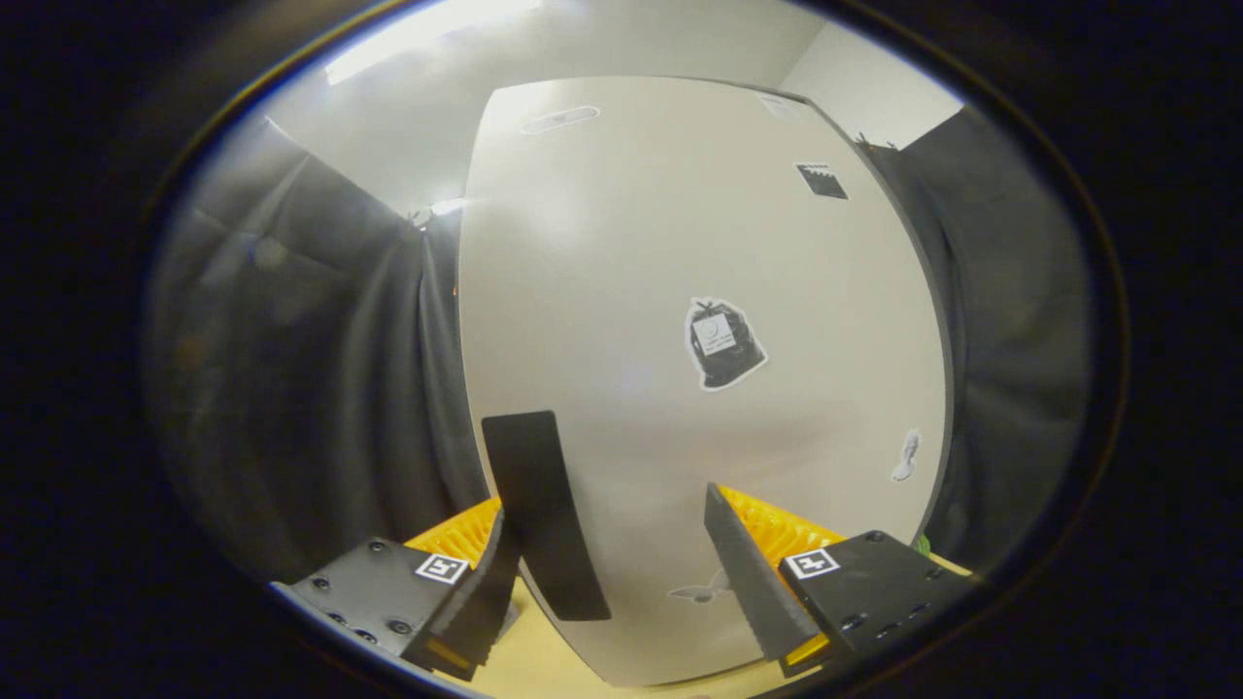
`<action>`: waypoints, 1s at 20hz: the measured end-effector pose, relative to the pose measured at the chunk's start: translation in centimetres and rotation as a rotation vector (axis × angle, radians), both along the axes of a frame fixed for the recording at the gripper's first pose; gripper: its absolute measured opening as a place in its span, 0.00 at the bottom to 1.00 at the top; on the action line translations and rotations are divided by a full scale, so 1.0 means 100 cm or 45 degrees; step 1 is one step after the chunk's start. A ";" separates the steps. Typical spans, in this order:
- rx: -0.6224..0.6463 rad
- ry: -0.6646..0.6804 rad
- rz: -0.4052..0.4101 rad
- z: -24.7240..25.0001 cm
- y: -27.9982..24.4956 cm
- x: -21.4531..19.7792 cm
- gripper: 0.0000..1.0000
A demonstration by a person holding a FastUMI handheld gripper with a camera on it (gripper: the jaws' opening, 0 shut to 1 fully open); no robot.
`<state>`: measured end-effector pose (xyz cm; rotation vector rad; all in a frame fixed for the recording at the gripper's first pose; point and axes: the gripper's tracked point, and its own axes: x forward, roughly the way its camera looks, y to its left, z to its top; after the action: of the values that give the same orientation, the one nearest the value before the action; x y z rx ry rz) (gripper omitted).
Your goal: Open the shoe cabinet door, grab the shoes and put them into the shoe cabinet, then close the shoe cabinet door.
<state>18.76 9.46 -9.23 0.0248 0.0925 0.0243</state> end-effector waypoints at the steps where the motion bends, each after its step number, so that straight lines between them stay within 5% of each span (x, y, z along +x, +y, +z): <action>1: 0.001 -0.001 -0.005 0.000 0.001 0.002 1.00; 20: 0.014 0.000 0.012 -0.005 0.008 0.005 1.00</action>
<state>19.28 10.26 -9.72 0.0350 0.0923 0.0339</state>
